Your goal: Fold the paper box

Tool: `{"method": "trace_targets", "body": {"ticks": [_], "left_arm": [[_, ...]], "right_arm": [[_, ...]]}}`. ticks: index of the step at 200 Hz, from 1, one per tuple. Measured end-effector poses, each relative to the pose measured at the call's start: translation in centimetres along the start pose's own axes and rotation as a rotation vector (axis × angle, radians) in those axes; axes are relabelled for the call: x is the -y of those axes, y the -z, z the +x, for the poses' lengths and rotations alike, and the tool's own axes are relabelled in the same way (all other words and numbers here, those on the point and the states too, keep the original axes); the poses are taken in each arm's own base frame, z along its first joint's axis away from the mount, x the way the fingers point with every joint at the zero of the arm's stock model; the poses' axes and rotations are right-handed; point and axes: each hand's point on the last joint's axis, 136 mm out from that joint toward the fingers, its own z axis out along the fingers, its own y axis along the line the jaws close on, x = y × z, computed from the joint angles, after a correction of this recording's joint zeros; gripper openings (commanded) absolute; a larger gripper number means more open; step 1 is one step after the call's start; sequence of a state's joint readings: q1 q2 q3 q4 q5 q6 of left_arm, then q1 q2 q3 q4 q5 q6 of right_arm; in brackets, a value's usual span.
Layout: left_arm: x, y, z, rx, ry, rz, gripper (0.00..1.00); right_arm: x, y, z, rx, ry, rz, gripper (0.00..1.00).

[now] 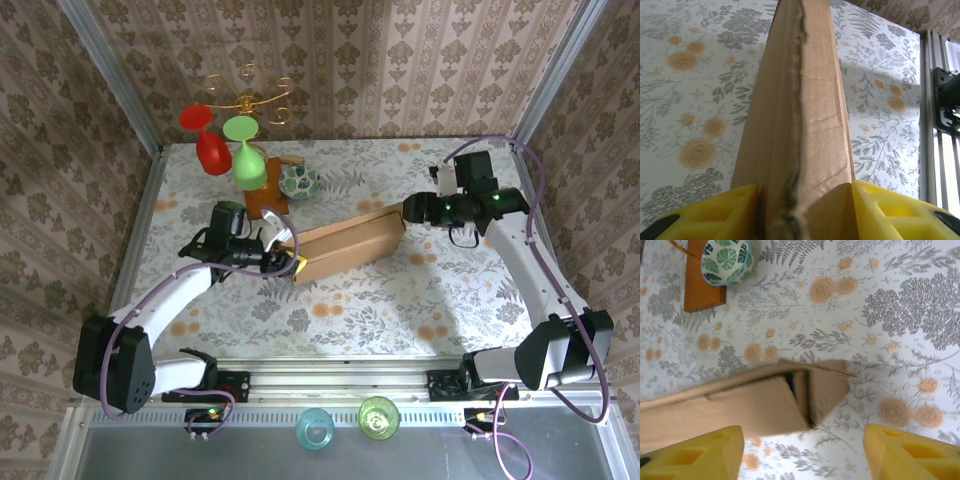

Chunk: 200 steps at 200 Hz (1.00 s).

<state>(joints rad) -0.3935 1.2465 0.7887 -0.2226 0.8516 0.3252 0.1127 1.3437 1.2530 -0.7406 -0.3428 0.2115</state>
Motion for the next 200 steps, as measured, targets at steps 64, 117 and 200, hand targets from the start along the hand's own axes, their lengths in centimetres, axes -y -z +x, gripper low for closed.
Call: {"method": "trace_targets", "body": {"ticks": [64, 117, 200], "left_arm": [[-0.8, -0.2, 0.6, -0.024, 0.017, 0.030, 0.46], [-1.3, -0.3, 0.6, -0.028, 0.033, 0.036, 0.47], [-1.4, -0.4, 0.7, -0.027, 0.032, 0.036, 0.40]], "right_arm": [[1.4, -5.5, 0.1, -0.093, 0.098, -0.023, 0.75], [1.0, -6.3, -0.4, -0.098, 0.129, -0.034, 0.69], [0.6, -6.6, -0.3, -0.106, 0.155, -0.022, 0.66]]}}
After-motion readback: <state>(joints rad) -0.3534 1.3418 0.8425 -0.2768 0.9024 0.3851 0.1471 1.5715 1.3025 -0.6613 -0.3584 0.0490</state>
